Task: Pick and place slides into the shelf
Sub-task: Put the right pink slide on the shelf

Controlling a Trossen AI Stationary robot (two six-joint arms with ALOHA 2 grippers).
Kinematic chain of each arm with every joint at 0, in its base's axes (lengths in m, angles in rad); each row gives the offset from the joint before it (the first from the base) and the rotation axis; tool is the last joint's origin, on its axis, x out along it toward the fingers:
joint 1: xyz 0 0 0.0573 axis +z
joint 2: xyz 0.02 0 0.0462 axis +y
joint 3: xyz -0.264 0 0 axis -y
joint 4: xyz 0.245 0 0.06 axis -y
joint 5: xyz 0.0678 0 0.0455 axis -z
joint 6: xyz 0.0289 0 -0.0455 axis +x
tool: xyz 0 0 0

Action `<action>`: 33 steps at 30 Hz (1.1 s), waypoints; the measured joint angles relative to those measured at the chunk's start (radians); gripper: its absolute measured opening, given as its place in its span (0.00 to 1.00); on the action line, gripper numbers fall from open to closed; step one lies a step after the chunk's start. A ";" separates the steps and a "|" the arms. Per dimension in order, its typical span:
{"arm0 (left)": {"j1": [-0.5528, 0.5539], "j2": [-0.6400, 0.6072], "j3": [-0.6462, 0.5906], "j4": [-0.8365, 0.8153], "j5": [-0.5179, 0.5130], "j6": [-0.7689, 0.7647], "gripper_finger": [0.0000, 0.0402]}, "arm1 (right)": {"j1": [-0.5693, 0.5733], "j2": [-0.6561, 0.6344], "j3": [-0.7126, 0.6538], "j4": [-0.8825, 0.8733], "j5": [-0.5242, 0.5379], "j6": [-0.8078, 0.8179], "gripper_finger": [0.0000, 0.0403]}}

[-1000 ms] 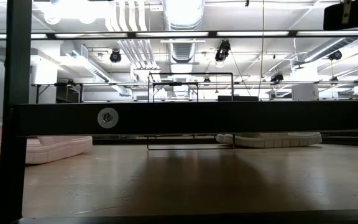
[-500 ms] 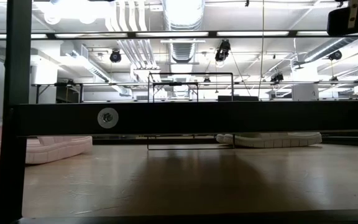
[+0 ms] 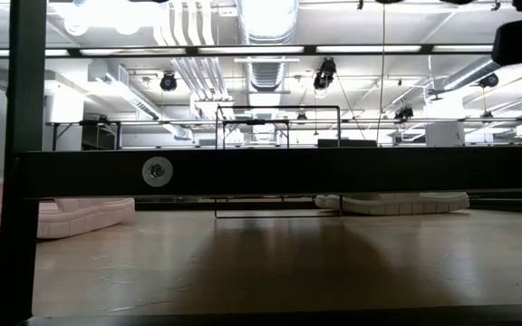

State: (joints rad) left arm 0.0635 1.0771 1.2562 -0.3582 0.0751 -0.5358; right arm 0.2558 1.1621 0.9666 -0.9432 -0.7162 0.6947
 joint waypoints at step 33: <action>0.000 0.000 0.001 -0.001 0.001 -0.007 0.00 | 0.172 0.010 -0.186 0.112 -0.004 0.099 0.32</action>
State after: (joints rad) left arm 0.0632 1.0767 1.2568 -0.3595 0.0761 -0.5426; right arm 0.4282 1.1722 0.7803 -0.8316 -0.7198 0.7932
